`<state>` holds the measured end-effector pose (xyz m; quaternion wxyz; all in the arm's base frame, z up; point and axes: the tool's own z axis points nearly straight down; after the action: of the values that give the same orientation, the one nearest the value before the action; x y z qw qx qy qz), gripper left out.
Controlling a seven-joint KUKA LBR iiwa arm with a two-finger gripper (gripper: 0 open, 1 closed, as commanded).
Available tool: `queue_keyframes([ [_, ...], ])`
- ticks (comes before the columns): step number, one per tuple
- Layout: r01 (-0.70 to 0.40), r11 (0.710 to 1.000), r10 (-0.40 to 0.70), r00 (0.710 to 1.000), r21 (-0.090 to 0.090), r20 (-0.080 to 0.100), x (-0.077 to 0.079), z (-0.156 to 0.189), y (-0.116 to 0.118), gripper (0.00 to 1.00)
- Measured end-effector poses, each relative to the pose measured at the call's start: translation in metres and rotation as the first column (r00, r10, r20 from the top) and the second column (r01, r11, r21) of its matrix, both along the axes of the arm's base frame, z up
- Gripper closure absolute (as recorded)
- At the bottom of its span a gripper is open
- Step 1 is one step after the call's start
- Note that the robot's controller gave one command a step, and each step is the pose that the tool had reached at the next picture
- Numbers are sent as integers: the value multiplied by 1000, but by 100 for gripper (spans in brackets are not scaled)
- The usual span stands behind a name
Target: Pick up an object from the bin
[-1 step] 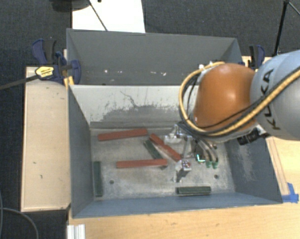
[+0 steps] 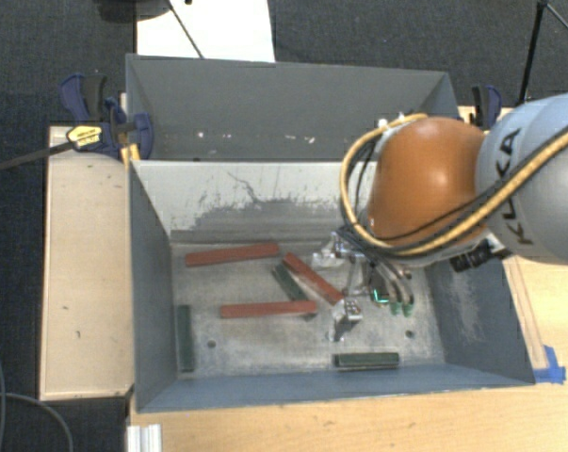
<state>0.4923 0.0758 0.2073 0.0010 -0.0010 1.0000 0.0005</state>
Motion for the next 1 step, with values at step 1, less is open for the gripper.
queue_keyframes([
  [1,-19,1000,19,1000,1,7,8,-55,2,0],
])
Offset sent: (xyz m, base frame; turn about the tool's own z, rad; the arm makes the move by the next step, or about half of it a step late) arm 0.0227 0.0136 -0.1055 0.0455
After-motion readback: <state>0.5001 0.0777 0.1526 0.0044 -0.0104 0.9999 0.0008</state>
